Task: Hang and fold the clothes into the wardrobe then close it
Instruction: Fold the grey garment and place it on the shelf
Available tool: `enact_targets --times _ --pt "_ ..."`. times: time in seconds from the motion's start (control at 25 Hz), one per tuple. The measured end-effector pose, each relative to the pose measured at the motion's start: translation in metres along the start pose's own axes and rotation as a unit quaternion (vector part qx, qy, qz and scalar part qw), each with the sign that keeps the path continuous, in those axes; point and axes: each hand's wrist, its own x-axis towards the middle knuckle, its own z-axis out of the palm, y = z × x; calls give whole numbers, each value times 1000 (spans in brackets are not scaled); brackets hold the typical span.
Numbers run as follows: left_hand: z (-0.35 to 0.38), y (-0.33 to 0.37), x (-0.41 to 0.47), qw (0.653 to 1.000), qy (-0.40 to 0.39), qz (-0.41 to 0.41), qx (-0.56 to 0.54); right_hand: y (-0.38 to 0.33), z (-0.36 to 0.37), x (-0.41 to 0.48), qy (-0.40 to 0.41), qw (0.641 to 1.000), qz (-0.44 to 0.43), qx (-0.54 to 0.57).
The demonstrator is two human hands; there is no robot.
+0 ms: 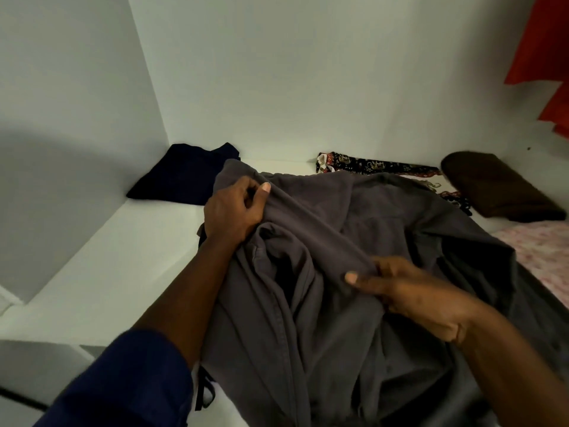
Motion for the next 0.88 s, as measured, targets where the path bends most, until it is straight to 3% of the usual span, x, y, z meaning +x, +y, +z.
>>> enact_targets --times 0.12,0.24,0.36,0.44,0.48,0.56,0.68,0.76,0.84,0.88 --pt "-2 4 -3 999 -27 43 3 13 1 2 135 987 -26 82" --pt "-5 5 -5 994 -58 93 -21 6 4 -5 234 968 -30 80" --pt "-8 8 -6 982 -102 151 -52 -33 -12 -30 199 979 -29 -19" --pt "-8 7 -2 977 -123 168 -48 -64 -29 -46 156 963 36 -216" --pt "-7 6 -2 976 -130 168 -47 -77 -36 -49 162 924 77 -337" --pt "-6 0 -1 977 -119 168 -62 -102 -45 -46 243 814 109 -516" --pt "-4 -1 1 988 -91 103 -65 -135 -46 -27 462 684 33 -563" --pt "-4 6 12 994 -109 30 -11 -152 -43 -9 560 578 28 -593" --pt "-3 15 26 987 -153 16 53 -158 -45 5 607 535 53 -585" --pt "-3 20 34 982 -174 31 60 -158 -49 13 623 544 59 -559"
